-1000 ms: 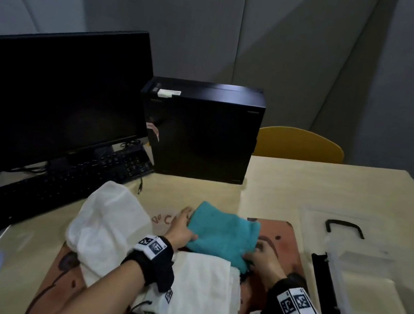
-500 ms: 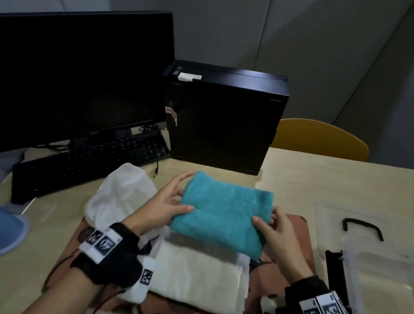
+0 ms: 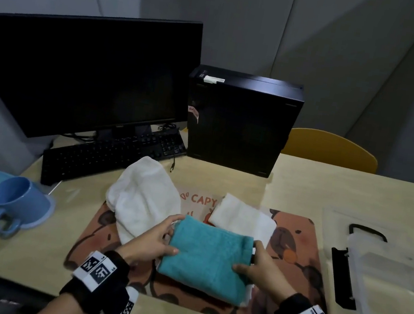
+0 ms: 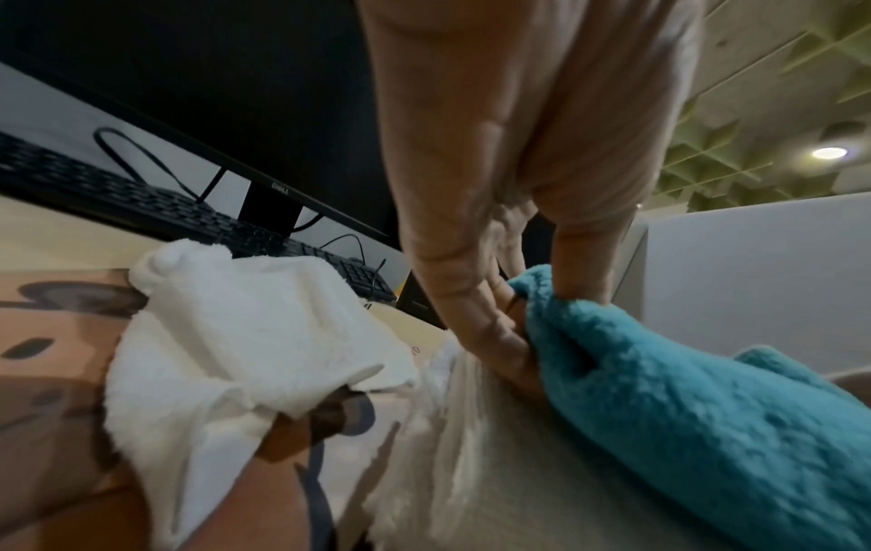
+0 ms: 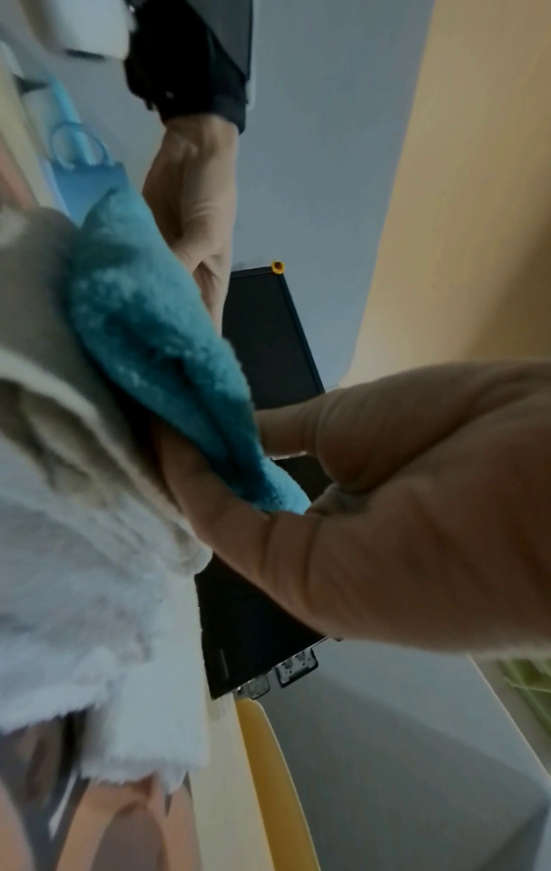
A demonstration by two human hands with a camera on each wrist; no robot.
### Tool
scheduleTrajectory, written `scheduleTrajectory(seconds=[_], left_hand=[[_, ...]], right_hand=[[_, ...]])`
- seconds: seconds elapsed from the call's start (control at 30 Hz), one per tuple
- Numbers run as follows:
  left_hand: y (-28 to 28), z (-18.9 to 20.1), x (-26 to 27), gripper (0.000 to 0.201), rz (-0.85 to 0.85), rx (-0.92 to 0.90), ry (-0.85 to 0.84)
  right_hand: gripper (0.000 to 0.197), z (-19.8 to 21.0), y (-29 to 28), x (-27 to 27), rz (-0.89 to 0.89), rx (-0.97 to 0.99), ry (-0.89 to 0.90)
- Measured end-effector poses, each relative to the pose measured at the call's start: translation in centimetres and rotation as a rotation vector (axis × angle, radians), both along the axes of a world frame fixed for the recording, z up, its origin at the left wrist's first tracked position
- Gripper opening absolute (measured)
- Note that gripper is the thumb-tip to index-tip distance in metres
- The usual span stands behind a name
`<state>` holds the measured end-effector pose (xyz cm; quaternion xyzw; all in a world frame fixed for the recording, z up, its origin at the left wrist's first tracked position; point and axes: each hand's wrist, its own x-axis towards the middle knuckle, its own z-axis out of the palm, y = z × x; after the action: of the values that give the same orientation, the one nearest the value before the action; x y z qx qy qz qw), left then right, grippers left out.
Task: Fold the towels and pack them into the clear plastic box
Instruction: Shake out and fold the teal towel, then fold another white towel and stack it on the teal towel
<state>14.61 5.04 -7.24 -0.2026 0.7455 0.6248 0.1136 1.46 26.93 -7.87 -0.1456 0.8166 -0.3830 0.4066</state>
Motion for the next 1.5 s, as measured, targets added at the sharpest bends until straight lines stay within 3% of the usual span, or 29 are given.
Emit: scheduleTrajectory(seconds=[0.07, 0.1, 0.17, 0.23, 0.3, 0.4, 0.5, 0.7, 0.8, 0.87, 0.9, 0.97, 1.0, 1.13, 1.23, 1.3, 1.4, 1.5], left_hand=[[0.4, 0.1, 0.2, 0.069, -0.016, -0.070, 0.003], [0.6, 0.0, 0.3, 0.070, -0.033, -0.200, 0.014], [1.1, -0.6, 0.1, 0.073, -0.087, -0.534, 0.048], [1.8, -1.3, -0.4, 0.074, -0.174, -0.727, 0.073], [2.1, -2.4, -1.2, 0.075, -0.342, -0.820, -0.017], [1.3, -4.5, -2.3, 0.100, -0.482, -0.804, -0.150], [0.4, -5.5, -3.3, 0.115, -0.485, -0.740, -0.180], [-0.1, -6.2, -3.9, 0.102, -0.480, -0.678, -0.196], [-0.3, -6.2, -3.7, 0.074, -0.404, -0.593, -0.129], [-1.0, -6.0, -3.5, 0.079, -0.199, -0.455, -0.003], [-1.7, -5.9, -3.3, 0.073, -0.049, -0.414, 0.069], [-3.9, -6.5, -2.4, 0.038, 0.187, -0.520, 0.147], [-5.1, -7.0, -2.0, 0.035, 0.220, -0.618, 0.117], [-8.1, -8.5, -0.6, 0.059, 0.012, -0.896, -0.142], [-9.2, -8.6, -0.7, 0.061, 0.171, -0.819, -0.141], [-10.3, -8.4, -1.1, 0.051, 0.240, -0.708, -0.184], [-11.5, -7.1, -1.8, 0.013, 0.245, -0.630, -0.142], [-11.7, -3.5, -3.7, 0.019, 0.254, -0.644, 0.020]], right_hand=[[0.051, 0.2, -0.1, 0.6, 0.022, 0.026, 0.032], [0.056, 0.5, -0.2, 1.0, 0.029, 0.030, 0.120], [0.068, 1.0, -0.6, 1.9, 0.048, 0.094, 0.450], [0.072, 1.5, -1.6, 2.8, 0.138, 0.163, 0.694], [0.087, 0.5, -2.9, 3.3, 0.317, 0.212, 0.710], [0.116, -3.1, -3.8, 2.4, 0.512, 0.283, 0.650], [0.119, -4.6, -4.0, 0.8, 0.517, 0.276, 0.608], [0.109, -4.2, -4.2, 0.4, 0.522, 0.253, 0.581], [0.107, -4.2, -4.2, 0.5, 0.503, 0.261, 0.571], [0.114, -3.9, -4.2, 0.2, 0.523, 0.278, 0.539], [0.118, -3.4, -4.2, -0.2, 0.543, 0.295, 0.512], [0.115, -1.7, -4.6, -0.9, 0.593, 0.341, 0.456], [0.105, -0.7, -5.0, -1.2, 0.611, 0.366, 0.440], [0.081, 3.4, -7.0, -2.5, 0.608, 0.394, 0.480], [0.070, 5.7, -9.0, -3.5, 0.611, 0.360, 0.513], [0.069, 6.9, -10.3, -4.1, 0.616, 0.346, 0.515], [0.065, 8.1, -11.9, -4.9, 0.605, 0.342, 0.508], [0.064, 8.7, -13.2, -5.5, 0.570, 0.338, 0.494]])
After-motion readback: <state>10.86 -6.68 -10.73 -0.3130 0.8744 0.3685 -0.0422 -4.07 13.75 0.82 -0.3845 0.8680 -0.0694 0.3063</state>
